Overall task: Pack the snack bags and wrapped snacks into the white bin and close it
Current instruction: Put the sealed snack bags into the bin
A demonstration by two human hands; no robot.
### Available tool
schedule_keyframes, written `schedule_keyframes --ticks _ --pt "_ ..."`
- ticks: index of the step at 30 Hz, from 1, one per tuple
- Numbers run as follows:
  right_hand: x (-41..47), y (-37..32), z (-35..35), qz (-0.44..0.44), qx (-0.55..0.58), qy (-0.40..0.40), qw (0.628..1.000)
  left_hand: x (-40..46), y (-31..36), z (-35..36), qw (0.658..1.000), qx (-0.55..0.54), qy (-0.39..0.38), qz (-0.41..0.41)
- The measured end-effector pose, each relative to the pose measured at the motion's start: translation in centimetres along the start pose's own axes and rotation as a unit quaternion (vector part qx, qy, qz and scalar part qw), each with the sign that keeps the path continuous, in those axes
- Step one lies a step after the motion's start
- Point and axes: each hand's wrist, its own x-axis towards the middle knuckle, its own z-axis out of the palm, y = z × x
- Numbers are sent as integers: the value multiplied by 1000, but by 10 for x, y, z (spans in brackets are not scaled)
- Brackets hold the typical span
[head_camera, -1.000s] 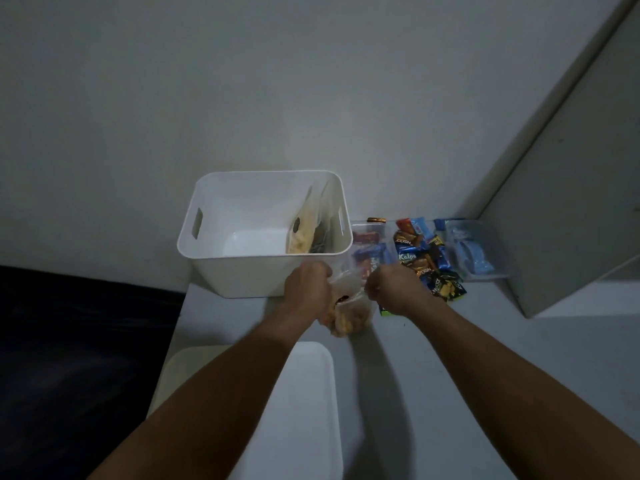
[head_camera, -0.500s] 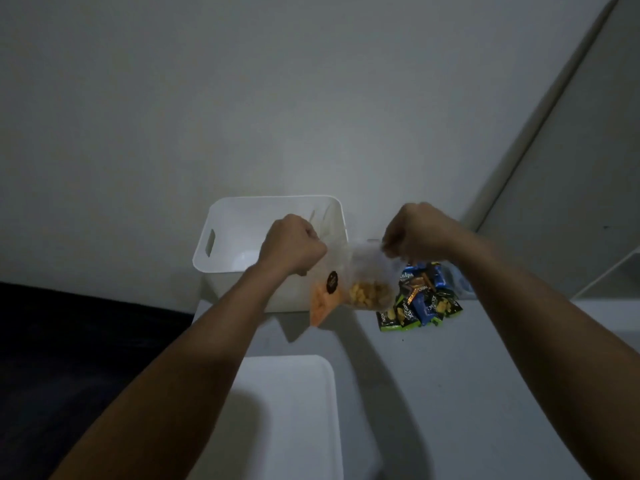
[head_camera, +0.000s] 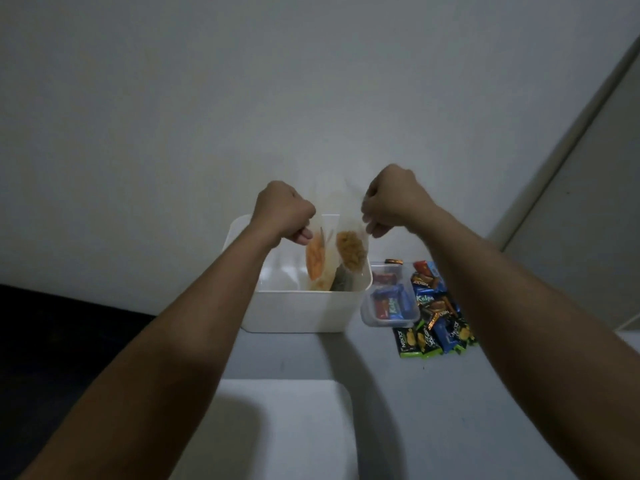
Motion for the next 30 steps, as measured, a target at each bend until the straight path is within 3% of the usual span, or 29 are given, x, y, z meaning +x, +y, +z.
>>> schedule_keyframes --ticks 11,17,22,25,30 --pt "22 41 79 9 7 0 1000 22 -80 36 998 34 39 -30" --pt "19 50 99 72 -109 -83 988 27 -93 59 991 105 -63 -61" --pt "23 61 119 102 -110 -105 983 39 -107 79 971 164 -149 -89" --pt "29 62 123 126 -79 -118 982 48 -109 85 964 141 -196 -109" --pt "35 63 127 150 -65 -147 976 69 -122 85 946 69 -223 -223"
